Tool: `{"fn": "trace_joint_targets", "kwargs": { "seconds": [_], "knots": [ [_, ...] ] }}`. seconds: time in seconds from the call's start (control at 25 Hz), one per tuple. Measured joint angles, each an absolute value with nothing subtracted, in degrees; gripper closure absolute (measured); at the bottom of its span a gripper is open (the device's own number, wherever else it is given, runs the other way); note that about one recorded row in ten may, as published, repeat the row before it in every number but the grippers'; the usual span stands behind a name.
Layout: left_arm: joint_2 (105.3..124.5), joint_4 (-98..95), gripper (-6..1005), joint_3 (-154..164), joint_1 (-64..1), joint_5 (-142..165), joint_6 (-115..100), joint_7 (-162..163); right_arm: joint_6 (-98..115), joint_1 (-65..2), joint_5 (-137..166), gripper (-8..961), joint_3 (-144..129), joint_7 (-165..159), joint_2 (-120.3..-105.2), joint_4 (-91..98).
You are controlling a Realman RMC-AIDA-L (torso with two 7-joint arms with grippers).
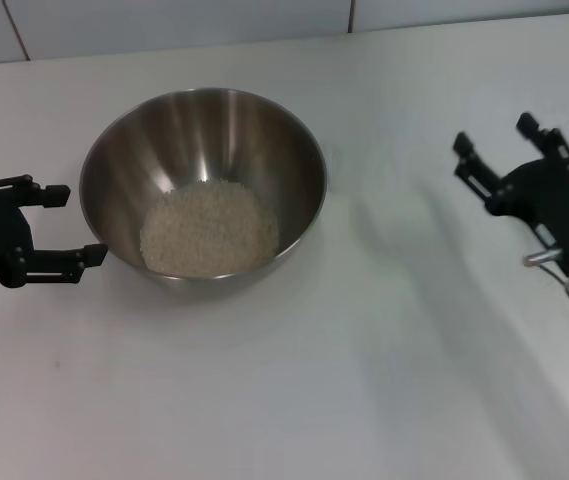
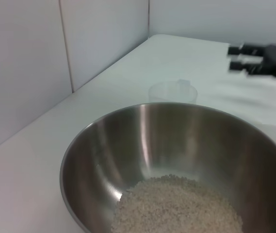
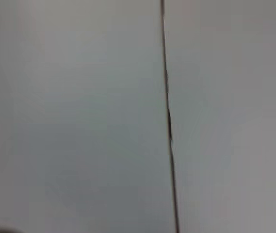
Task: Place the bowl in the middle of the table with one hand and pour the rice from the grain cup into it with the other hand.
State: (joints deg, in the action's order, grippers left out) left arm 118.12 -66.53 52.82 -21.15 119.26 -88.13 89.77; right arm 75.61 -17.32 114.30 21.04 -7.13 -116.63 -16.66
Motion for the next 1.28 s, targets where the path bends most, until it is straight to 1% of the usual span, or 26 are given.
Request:
{"fn": "trace_joint_targets", "kwargs": {
  "seconds": [0.08,0.12,0.16,0.2,0.24,0.32,0.4,0.48,0.52,0.56,0.64,0.72,0.76,0.92,1.12,1.28],
  "knots": [
    [118.07,-66.5,135,52.8,-21.1,119.3,-88.2,89.8,80.4,-17.1,118.9,127,21.0,-12.5,-114.75,-15.9],
    [118.07,-66.5,135,52.7,-21.1,119.3,-88.3,89.7,86.1,-18.3,124.1,127,21.0,-19.8,-112.99,-12.9],
    [118.07,-66.5,135,52.7,-21.1,119.3,-88.2,89.6,86.1,-18.3,124.1,127,21.0,-19.8,-112.99,-12.9],
    [118.10,-66.5,135,52.7,-21.1,119.3,-88.2,89.5,89.4,-19.4,126.5,127,21.0,-23.7,-112.44,-10.2],
    [118.15,-66.5,135,52.7,-21.1,119.3,-88.2,89.3,92.8,-20.7,128.2,127,21.0,-27.0,-112.13,-7.3],
    [118.19,-66.5,135,52.7,-21.0,119.3,-88.1,89.0,99.7,-24.3,130.6,127,20.8,-35.7,-111.98,0.6],
    [118.24,-66.5,135,52.6,-21.0,119.3,-88.1,88.8,103.9,-28.5,131.0,127,19.5,-43.1,-112.35,9.1],
    [118.27,-66.6,135,52.5,-20.9,119.2,-88.1,88.7,105.4,-32.9,130.9,127,15.9,-50.4,-113.20,18.6],
    [118.27,-66.6,135,52.5,-20.9,119.2,-88.1,88.7,105.5,-36.8,130.6,127,11.4,-55.7,-114.78,27.7],
    [118.28,-66.6,135,52.5,-20.9,119.1,-88.2,88.8,105.5,-36.8,130.6,127,11.4,-55.7,-114.78,27.7],
    [118.29,-66.7,135,52.5,-20.9,119.1,-88.2,88.9,104.5,-40.6,130.5,127,4.6,-61.3,-117.53,38.5],
    [118.33,-66.9,135,52.7,-20.9,119.1,-88.2,89.1,102.7,-43.0,129.8,127,-7.5,-69.5,-119.49,49.1],
    [118.34,-67.0,135,52.7,-21.0,119.0,-88.2,89.2,102.7,-43.0,129.8,127,-7.5,-69.5,-119.49,49.1],
    [118.35,-67.1,135,52.4,-21.3,118.7,-88.2,89.4,100.4,-42.7,124.8,127,-24.0,-80.2,-119.31,56.3],
    [118.33,-67.1,135,52.5,-21.3,118.8,-88.1,89.7,93.9,-39.1,124.0,126,-43.3,-88.7,-119.28,65.0],
    [118.25,-67.2,135,52.4,-21.4,119.0,-88.1,89.8,92.6,-38.7,124.7,126,-46.4,-90.0,-119.21,65.2]
  ]
}}
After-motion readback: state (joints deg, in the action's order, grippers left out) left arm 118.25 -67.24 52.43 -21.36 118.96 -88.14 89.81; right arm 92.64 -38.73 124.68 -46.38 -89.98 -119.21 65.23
